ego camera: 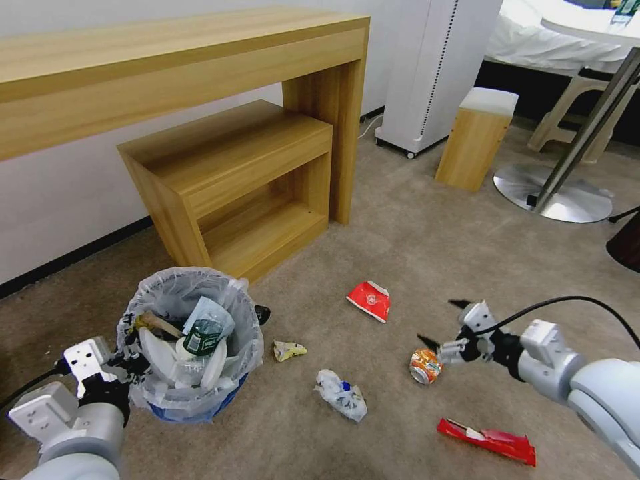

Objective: Pick up the trash bin and place the garbage on the floor into it.

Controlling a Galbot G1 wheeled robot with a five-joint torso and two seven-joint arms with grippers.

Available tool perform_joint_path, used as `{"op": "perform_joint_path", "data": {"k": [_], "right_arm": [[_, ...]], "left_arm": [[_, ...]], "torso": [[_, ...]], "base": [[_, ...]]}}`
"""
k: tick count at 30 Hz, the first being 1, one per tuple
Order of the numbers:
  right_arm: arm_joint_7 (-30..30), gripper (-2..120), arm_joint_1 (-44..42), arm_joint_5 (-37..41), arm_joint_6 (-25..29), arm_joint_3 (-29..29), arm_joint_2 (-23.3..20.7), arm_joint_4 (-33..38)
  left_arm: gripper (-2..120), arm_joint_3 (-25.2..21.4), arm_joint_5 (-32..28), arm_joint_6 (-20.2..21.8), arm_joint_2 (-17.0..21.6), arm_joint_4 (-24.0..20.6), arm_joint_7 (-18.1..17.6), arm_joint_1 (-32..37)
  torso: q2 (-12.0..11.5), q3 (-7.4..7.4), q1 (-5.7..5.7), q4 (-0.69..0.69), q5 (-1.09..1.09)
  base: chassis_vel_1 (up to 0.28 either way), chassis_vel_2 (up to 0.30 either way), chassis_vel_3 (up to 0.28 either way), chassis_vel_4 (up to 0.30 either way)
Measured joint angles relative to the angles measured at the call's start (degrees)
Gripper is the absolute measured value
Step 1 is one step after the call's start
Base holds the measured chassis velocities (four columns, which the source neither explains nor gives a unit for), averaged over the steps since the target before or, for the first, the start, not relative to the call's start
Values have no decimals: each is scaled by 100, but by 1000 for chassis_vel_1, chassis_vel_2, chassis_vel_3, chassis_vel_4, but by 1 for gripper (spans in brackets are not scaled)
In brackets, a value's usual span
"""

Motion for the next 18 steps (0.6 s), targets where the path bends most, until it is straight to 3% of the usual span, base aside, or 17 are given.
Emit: {"op": "perform_joint_path", "data": {"k": [5,11,18], "right_arm": [[-383,100,-357,-258,-392,-7,-311,-78],[-539,100,-497,-471,-647,-135,-362,-387],[-811,100,137,-1251,-587,-1071,58,-1674]], "left_arm": [[0,17,58,0,-53,-1,-7,-2],[0,67,133,0,-119,-1,-12,-38],[0,79,243,-4,-159,-1,-23,-41]], "torso": [[0,0,0,0,-1],[0,0,0,0,-1],[0,0,0,-1,2]], "base": [[0,0,0,0],[0,0,0,0],[0,0,0,0]]}}
